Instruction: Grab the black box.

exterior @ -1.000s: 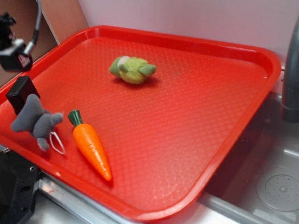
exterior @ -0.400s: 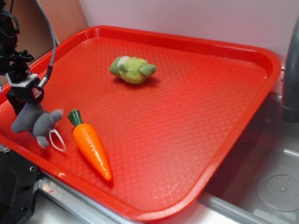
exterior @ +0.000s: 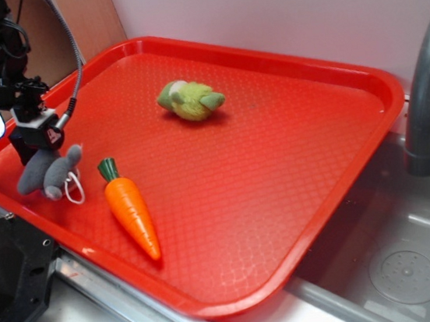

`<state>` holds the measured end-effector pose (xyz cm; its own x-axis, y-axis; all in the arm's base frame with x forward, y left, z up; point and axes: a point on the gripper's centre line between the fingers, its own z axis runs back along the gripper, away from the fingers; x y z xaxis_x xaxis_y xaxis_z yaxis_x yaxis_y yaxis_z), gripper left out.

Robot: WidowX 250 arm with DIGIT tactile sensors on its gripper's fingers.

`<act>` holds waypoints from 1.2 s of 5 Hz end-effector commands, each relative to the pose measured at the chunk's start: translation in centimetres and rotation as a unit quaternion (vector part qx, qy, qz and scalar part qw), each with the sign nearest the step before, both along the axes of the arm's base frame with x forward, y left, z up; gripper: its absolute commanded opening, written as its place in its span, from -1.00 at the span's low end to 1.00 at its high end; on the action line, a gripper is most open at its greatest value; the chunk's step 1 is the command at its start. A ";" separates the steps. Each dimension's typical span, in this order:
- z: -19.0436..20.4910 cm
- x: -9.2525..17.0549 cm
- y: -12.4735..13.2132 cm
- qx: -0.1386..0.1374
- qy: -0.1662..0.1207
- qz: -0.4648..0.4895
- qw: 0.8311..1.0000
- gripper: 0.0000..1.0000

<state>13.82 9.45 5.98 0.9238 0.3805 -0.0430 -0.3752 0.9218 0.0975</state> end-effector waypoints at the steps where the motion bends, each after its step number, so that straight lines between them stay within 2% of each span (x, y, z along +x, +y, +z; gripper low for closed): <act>1: 0.8 -0.5 1.9 0.016 -0.119 0.043 0.992 1.00; 2: -0.1 0.5 2.5 0.007 -0.129 0.057 0.990 1.00; 3: -1.0 2.0 2.0 -0.007 -0.124 0.048 0.991 1.00; 4: -2.6 2.5 1.0 -0.013 -0.094 0.032 0.995 1.00; 5: -3.3 2.6 0.8 -0.010 -0.081 0.026 0.996 -0.61; 6: -4.4 2.9 0.4 -0.018 -0.065 0.017 0.998 -1.00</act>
